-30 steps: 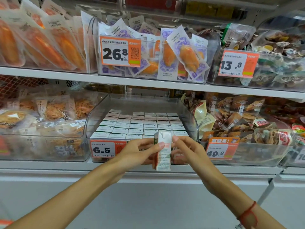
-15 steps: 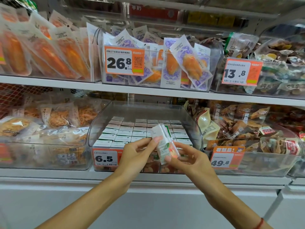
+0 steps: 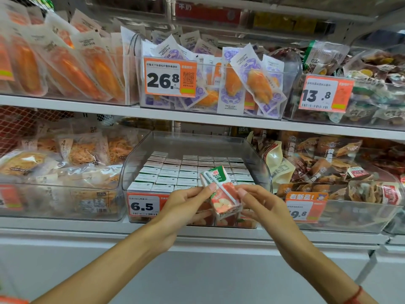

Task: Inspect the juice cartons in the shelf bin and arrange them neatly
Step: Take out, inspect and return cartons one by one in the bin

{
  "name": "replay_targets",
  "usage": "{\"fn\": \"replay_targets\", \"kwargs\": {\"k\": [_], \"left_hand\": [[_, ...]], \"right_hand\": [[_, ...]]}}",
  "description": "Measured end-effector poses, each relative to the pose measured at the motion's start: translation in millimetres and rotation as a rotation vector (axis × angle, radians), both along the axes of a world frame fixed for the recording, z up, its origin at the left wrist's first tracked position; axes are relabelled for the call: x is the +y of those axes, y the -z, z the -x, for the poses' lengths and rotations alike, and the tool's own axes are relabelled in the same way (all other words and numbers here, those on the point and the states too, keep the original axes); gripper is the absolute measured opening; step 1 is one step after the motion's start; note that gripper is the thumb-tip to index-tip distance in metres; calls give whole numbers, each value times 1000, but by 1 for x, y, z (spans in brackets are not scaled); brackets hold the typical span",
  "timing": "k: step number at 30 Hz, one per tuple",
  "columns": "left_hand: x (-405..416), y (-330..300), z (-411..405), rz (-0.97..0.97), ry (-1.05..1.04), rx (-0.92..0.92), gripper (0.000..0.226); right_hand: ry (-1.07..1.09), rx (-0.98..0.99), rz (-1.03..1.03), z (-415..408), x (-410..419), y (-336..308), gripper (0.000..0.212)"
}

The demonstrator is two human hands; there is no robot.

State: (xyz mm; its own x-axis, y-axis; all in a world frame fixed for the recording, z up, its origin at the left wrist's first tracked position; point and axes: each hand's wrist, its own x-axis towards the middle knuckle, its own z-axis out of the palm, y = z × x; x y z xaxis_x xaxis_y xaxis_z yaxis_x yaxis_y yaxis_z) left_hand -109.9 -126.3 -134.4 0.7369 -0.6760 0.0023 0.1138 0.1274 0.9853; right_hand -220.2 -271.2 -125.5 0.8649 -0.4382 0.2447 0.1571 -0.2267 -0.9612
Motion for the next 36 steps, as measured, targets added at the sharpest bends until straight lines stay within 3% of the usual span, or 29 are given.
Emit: {"fn": "replay_targets", "kwargs": {"k": [7,11,15,18,22,28,32,36], "left_hand": [[4,-4,-4,-2,82,-151,36],[9,-5,-8,-66,115,-473,45],[17,-7,-11,-112,101,-848,41],[17,-3,-10,-109,69,-928,39],[15,-2,-10,-76,60,-857,39],[11,-7,-9,35,97,-467,48],[11,-9,-8,122,61,-252,58],[8,-7,-2,94,132,-136,45]], "right_hand": [[-36,77,13,0,-7,4,38],[-62,31,88,5,-14,4,40],[-119,-30,324,14,-21,1,46],[-99,-70,424,15,-20,2,42],[-59,-111,481,13,-18,2,42],[8,-143,539,13,-9,-1,61],[-89,-99,449,11,-1,-3,56],[-99,-59,368,9,-2,-4,52]]}}
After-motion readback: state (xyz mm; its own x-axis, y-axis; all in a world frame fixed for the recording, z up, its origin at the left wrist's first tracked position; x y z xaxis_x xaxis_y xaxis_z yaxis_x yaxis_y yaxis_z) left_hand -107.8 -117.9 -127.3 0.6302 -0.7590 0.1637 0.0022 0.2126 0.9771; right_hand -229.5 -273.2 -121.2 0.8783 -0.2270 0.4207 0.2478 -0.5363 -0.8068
